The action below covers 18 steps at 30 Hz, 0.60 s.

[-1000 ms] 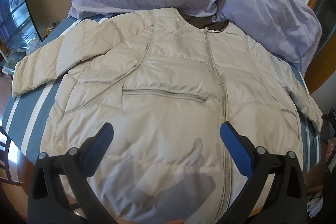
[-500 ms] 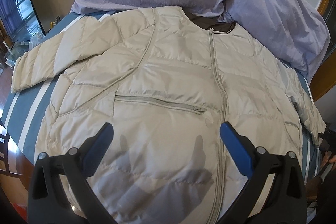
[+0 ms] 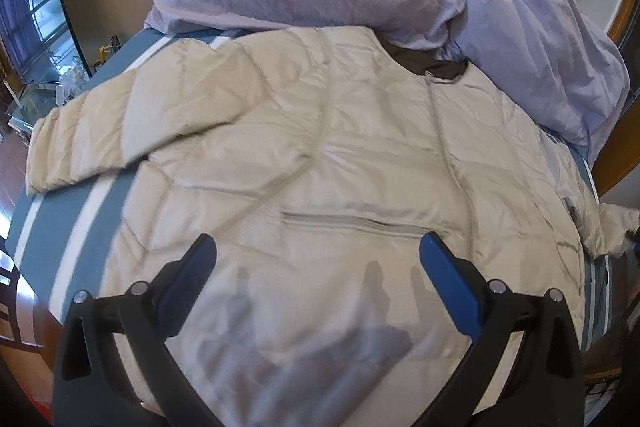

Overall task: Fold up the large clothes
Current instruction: 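Lift the sleeve with the right tool and lay it across the jacket body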

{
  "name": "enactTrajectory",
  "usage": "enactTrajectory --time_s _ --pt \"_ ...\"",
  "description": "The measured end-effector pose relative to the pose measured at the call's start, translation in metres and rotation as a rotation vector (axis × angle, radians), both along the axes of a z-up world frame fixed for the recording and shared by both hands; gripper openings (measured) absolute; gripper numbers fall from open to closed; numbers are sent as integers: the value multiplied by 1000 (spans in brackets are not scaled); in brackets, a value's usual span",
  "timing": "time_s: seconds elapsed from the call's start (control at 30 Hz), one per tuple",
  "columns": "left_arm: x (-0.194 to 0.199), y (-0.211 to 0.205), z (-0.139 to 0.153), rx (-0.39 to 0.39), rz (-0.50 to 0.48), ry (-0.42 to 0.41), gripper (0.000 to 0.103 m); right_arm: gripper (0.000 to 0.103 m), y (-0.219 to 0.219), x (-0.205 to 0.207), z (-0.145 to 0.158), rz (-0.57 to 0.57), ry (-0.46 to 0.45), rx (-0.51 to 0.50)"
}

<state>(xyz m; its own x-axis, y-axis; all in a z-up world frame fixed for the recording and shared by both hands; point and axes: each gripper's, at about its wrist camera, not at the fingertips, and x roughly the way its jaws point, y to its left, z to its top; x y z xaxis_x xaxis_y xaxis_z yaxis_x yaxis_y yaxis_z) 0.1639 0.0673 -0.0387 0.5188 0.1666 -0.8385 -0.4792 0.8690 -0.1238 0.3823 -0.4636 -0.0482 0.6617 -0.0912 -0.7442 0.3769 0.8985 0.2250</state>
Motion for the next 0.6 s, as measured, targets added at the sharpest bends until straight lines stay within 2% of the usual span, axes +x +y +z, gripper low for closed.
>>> enactTrajectory --time_s 0.13,0.27,0.47,0.6 --pt "-6 27 3 0 17 -17 101 15 67 13 24 130 -32 -48" --pt "-11 52 6 -11 41 -40 101 15 140 23 31 268 -48 -50" --pt "-24 88 6 -19 87 -50 101 15 259 22 22 481 -5 -67" --pt "-35 111 2 -52 113 -49 101 15 326 11 9 610 22 -58"
